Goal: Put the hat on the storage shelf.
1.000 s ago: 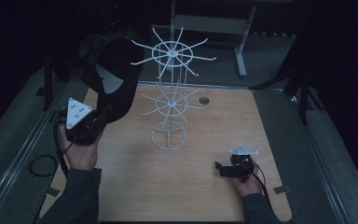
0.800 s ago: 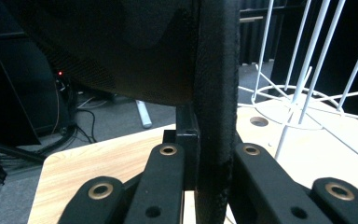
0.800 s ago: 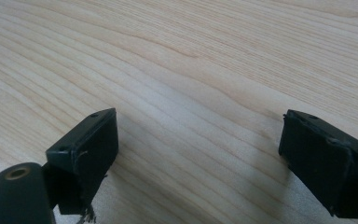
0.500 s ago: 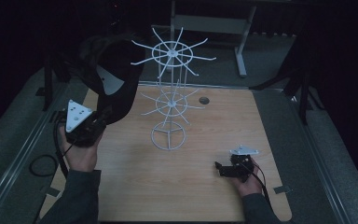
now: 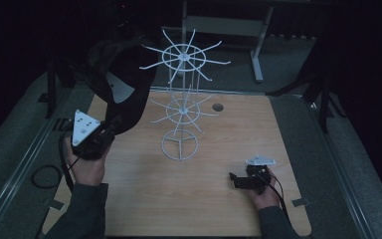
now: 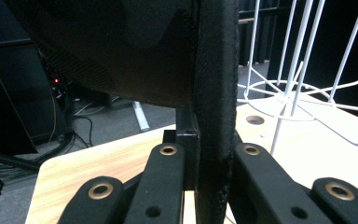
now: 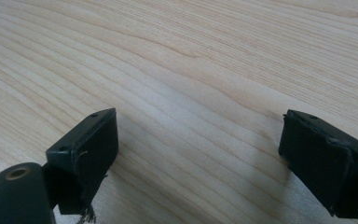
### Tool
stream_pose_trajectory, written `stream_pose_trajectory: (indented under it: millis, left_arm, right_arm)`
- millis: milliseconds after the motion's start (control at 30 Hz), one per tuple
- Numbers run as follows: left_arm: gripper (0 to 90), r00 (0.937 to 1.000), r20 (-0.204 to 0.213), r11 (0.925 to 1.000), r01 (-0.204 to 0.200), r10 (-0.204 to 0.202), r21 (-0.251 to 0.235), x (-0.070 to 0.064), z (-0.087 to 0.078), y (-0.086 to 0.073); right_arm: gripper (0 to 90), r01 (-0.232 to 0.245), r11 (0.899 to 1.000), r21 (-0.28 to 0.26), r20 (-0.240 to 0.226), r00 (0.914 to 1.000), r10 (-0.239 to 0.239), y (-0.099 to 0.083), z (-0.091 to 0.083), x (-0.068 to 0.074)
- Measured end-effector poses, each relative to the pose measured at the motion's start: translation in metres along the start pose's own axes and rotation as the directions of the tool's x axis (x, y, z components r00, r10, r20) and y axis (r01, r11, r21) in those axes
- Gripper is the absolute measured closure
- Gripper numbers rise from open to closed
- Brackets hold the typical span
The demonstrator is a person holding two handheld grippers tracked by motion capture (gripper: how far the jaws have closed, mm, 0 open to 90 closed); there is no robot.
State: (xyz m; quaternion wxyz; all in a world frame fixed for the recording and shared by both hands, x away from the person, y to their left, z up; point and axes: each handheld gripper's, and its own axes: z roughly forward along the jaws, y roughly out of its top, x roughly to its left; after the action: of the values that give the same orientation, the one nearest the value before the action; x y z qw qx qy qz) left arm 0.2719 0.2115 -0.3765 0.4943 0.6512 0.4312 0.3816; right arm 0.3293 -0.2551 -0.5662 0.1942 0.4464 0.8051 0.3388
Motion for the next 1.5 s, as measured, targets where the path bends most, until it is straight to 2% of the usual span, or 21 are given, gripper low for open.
stream_pose_trajectory:
  millis: [1033, 1500]
  left_arm:
    - [86.5, 0.9998, 0.009, 0.9989, -0.018, 0.019, -0.044, -0.006, -0.003, -0.012]
    - [86.2, 0.9991, 0.033, 0.9984, -0.026, 0.027, -0.051, -0.012, 0.001, -0.018]
  right_arm:
    - [11.7, 0.001, 1.0, 0.0, 0.0, 1.0, -0.001, 0.0, 0.0, 0.0]
    - [11.7, 0.0, 1.0, 0.0, 0.0, 1.0, 0.0, 0.0, 0.0, 0.0]
